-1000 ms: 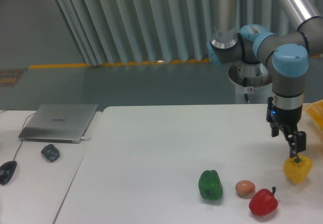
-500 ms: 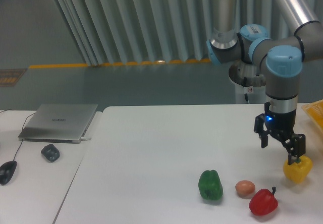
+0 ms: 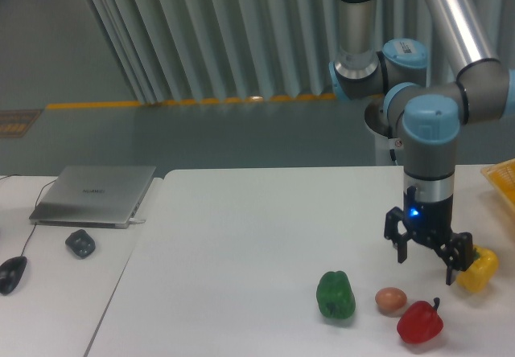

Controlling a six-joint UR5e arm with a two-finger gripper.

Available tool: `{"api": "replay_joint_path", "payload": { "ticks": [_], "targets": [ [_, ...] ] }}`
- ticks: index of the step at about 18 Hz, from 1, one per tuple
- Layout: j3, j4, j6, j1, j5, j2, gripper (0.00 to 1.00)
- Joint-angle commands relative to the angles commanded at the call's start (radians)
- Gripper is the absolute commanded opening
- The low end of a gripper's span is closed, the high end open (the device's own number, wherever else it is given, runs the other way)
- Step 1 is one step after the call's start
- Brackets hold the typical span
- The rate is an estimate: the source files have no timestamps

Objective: Place the red peppers in a basket
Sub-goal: 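Lower the open gripper over the red bell pepper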

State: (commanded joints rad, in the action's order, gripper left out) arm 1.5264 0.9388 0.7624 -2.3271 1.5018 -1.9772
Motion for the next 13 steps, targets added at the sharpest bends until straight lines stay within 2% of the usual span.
{"api": "replay_joint_path", "payload": {
  "ticks": [4,13],
  "targets": [
    [-0.032,0.000,0.002,0.015,0.000,-0.041,1.00],
    [-0.061,-0.006,0.046,0.015,0.003,-0.091,1.00]
  ]
}}
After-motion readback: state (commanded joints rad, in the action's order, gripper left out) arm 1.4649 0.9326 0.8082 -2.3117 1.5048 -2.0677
